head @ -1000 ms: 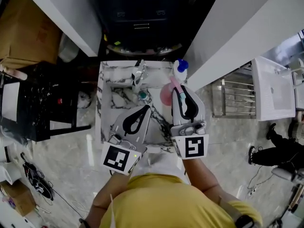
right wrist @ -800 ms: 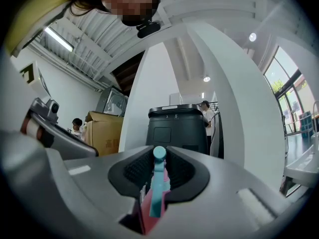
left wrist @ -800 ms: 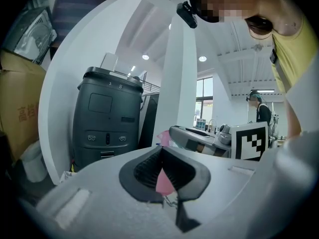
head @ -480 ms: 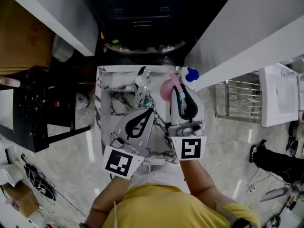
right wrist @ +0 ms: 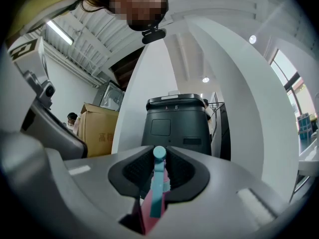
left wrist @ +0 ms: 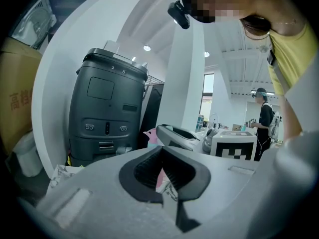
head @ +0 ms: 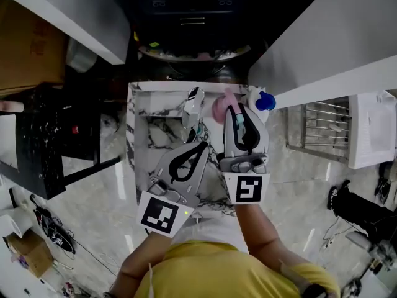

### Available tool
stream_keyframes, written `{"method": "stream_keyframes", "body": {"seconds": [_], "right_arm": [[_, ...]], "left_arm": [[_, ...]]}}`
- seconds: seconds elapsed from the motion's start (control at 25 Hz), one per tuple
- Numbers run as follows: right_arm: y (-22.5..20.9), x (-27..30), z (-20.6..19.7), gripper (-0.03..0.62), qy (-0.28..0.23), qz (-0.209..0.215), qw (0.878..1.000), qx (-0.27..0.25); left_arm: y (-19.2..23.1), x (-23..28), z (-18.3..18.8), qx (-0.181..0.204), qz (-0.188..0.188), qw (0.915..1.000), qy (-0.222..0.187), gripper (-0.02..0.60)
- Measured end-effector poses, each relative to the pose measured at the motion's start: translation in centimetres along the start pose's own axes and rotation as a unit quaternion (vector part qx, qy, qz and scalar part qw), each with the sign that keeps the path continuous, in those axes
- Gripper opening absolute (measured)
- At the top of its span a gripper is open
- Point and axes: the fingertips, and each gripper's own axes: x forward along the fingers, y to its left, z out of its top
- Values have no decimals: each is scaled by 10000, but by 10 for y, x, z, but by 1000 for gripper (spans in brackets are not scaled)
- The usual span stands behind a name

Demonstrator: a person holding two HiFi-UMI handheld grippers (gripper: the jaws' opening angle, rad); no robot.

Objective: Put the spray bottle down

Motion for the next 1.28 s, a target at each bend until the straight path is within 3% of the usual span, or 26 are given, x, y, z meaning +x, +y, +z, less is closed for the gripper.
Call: {"method": "stream_keyframes", "body": {"seconds": [0.72, 0.88, 1.04, 1.28], "right_arm": [[-4, 8, -29, 67, -73, -179, 9997, -172], [-3, 7, -37, 69, 245, -94, 9996, -77], [-4, 0, -46, 130, 579, -103, 9983, 45], [-5, -17, -43, 170, 741, -116, 9972, 18]], "left_arm": [[4, 0, -17, -152, -28, 9998, 113, -2], [1, 0, -16, -167, -49, 9998, 103, -2], [-4, 0, -16, -164, -87, 9998, 83, -2], [-14, -8, -12, -213, -96, 9997, 24, -2]]}}
